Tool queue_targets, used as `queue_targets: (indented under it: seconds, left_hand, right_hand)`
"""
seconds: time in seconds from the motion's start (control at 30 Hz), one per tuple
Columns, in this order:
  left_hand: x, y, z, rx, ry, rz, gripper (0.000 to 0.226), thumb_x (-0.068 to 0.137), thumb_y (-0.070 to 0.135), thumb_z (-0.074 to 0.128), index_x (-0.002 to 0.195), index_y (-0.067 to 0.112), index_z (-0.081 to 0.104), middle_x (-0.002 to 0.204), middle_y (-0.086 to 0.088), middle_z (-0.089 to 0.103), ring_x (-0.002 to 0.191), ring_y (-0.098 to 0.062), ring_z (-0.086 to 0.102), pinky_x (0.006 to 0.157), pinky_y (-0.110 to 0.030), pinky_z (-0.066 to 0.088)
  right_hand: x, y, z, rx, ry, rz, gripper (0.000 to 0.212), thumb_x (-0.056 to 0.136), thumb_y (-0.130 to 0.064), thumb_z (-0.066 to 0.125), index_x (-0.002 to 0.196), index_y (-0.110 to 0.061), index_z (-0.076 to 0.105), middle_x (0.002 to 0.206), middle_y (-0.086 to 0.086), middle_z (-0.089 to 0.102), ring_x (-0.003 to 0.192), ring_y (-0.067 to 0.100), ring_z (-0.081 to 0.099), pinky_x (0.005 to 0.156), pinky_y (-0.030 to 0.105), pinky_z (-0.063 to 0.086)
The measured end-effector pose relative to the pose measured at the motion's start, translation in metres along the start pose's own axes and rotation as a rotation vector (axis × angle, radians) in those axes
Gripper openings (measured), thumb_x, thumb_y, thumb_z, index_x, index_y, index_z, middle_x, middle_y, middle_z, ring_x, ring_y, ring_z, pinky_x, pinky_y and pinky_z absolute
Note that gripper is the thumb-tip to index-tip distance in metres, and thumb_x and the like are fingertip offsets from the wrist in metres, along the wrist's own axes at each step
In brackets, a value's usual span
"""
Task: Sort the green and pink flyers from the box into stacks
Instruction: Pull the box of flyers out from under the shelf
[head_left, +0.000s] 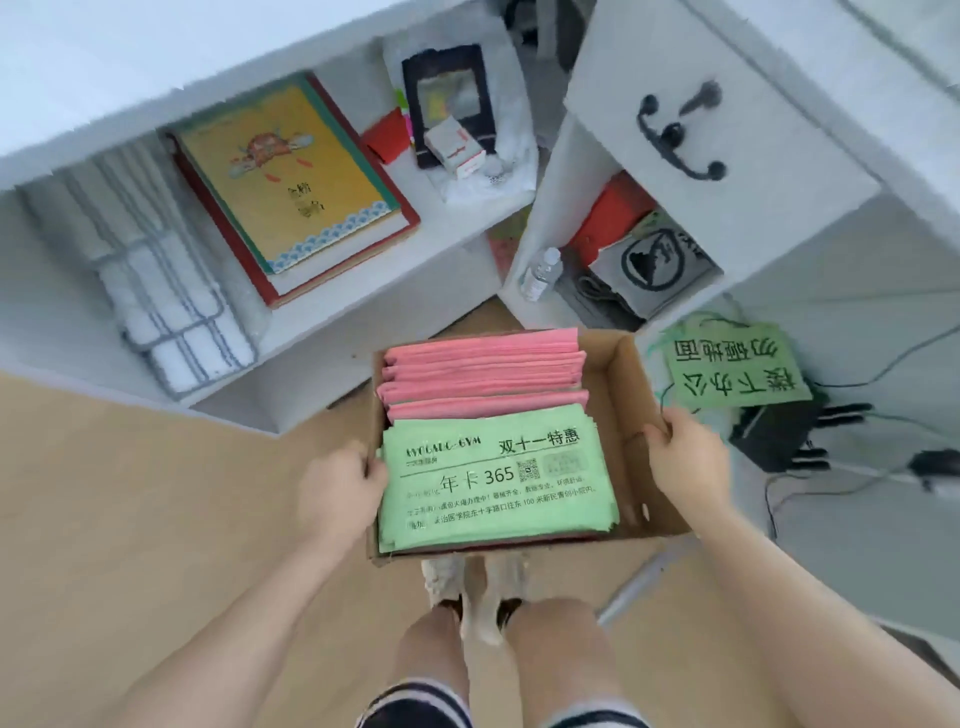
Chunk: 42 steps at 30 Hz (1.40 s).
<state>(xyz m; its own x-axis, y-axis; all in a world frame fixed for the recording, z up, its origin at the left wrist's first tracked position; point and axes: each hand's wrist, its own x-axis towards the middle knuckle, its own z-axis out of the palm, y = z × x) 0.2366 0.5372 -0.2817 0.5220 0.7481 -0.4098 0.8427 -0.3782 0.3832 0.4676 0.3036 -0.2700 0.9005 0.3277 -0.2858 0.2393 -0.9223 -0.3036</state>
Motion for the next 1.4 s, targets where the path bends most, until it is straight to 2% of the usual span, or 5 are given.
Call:
queue_targets:
  seconds: [0.33,0.8,1.03,1.17,1.4]
  left_hand:
    - [-0.163,0.143,-0.032,-0.017,-0.041,0.552,0.016,0.084,0.018,0.055,0.074,0.007,0.057,0.068,-0.013,0.065,0.070,-0.035,0.057,0.061,-0.038,0.044]
    - [-0.468,0.228,0.088,0.109,-0.110,1.016,0.017,0.081,0.017,0.060,0.076,0.001,0.064,0.079,-0.015,0.068,0.077,-0.031,0.056,0.063,-0.032,0.038]
    - [-0.542,0.327,0.112,0.027,-0.087,1.066,0.017,0.081,0.016,0.059,0.077,0.001,0.065,0.078,-0.013,0.067,0.081,-0.031,0.058,0.068,-0.034,0.046]
    - [-0.551,0.407,0.123,-0.009,-0.073,1.104,0.016,0.080,0.016,0.059,0.076,0.002,0.065,0.074,-0.011,0.066,0.078,-0.030,0.058,0.067,-0.037,0.049]
    - [-0.557,0.560,0.140,-0.006,-0.095,1.205,0.016,0.080,0.015,0.058,0.073,0.002,0.063,0.069,-0.009,0.061,0.076,-0.029,0.055,0.059,-0.029,0.037]
  right_hand:
    - [-0.220,0.159,-0.146,0.174,0.368,0.459,0.011,0.091,-0.022,0.051,0.083,-0.015,0.047,0.082,0.010,0.057,0.080,0.035,0.053,0.065,0.036,0.039]
    - [-0.538,0.404,-0.206,0.253,0.565,0.697,0.022,0.093,-0.022,0.052,0.072,-0.015,0.048,0.072,0.003,0.054,0.073,0.030,0.052,0.058,0.033,0.033]
    - [-0.552,0.497,-0.281,0.193,0.637,0.709,0.014,0.092,-0.024,0.053,0.086,-0.011,0.056,0.084,0.007,0.058,0.077,0.027,0.050,0.065,0.032,0.034]
    - [-0.521,0.546,-0.331,0.217,0.710,0.683,0.024,0.090,-0.021,0.054,0.069,-0.013,0.048,0.068,0.005,0.053,0.068,0.026,0.050,0.055,0.031,0.035]
    - [-0.463,0.617,-0.417,0.253,0.771,0.754,0.021,0.088,-0.019,0.056,0.076,-0.002,0.052,0.073,0.014,0.055,0.070,0.030,0.049,0.052,0.030,0.030]
